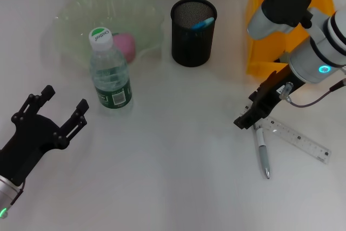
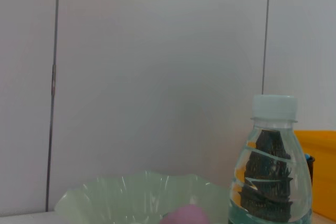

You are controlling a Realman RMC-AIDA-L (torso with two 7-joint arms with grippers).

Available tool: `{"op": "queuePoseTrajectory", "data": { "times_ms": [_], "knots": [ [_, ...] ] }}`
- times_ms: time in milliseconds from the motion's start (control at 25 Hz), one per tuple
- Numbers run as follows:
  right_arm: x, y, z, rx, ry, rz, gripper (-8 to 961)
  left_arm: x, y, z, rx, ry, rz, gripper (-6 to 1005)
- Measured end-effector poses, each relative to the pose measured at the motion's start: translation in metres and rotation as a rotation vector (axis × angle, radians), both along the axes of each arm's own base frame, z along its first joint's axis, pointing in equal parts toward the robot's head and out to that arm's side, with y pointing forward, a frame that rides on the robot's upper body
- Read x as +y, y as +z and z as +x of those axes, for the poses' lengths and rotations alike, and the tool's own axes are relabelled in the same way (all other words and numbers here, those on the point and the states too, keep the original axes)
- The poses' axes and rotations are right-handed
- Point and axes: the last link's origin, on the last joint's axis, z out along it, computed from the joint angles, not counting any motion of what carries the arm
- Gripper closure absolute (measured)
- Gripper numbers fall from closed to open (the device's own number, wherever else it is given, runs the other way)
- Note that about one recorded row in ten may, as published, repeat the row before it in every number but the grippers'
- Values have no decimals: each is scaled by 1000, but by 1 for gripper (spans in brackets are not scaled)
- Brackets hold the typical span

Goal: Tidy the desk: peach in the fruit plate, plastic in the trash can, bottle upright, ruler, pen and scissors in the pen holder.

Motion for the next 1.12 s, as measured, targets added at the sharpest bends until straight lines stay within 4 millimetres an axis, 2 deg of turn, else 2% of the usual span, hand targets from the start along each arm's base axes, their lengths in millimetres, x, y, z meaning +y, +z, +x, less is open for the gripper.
{"op": "queuePoseTrajectory", "data": {
  "times_ms": [520,880,960,1120],
  "knots": [
    [0,-2,-5,-13,7,17,143,-2,0,0,-1,-2,-3,184],
    [-16,23,-12,-5,2,-2,144,-2,0,0,-1,-3,-3,188],
    [-27,37,-8,-17,9,13,144,-2,0,0,-1,-3,-3,188],
    [-37,46,-1,-33,3,23,145,-1,0,0,-1,-5,-3,188]
  ]
}}
